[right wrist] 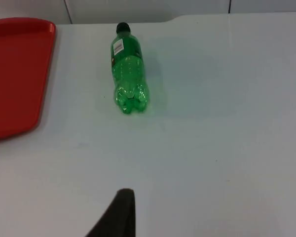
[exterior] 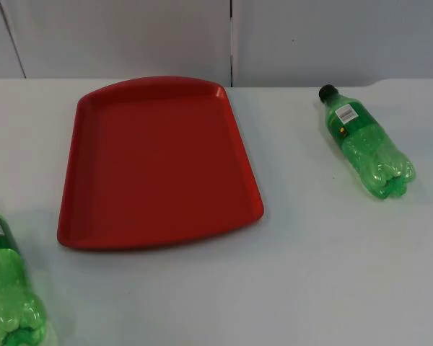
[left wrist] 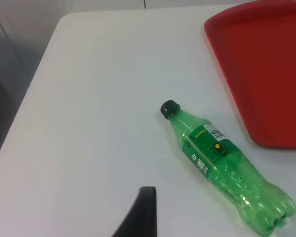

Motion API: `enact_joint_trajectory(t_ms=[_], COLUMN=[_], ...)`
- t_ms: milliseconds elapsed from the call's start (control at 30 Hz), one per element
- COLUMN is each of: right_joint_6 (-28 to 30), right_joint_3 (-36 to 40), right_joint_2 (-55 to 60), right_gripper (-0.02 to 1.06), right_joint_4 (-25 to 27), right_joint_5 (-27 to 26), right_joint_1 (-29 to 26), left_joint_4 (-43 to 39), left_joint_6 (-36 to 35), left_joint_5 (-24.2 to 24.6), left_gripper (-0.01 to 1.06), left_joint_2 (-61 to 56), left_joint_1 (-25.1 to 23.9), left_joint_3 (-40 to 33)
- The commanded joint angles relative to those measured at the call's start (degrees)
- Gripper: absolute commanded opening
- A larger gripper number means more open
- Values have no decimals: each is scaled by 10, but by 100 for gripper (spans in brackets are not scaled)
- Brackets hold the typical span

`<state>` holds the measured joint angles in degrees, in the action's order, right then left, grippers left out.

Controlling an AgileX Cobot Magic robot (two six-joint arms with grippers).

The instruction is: Place the bottle upright on the tray.

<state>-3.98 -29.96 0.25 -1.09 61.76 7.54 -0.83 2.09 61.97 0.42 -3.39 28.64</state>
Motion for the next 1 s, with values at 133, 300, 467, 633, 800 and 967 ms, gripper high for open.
enact_joint_trajectory(t_ms=[133, 300, 467, 633, 800, 967], right_joint_6=[3, 3, 3, 3, 3, 3], right_joint_3=[4, 4, 4, 4, 4, 4], right_joint_2=[-3, -3, -3, -3, -3, -3], right_gripper=[105, 105, 105, 105, 105, 105], right_joint_4=[1, 1, 1, 1, 1, 1], right_joint_5=[0, 0, 0, 0, 0, 0], right_joint_1=[-4, -4, -4, -4, -4, -4], left_joint_4=[5, 16, 53, 77, 84, 84], left_joint_6=[-21, -31, -31, -31, -31, -31], left_joint_5=[-17, -68, -122, -161, -178, -178], left_gripper=[88, 88, 88, 88, 88, 88], left_joint_2=[60, 142, 202, 274, 338, 406], left_joint_1=[4, 4, 4, 4, 4, 4], left_joint_3=[7, 20, 21, 21, 30, 58])
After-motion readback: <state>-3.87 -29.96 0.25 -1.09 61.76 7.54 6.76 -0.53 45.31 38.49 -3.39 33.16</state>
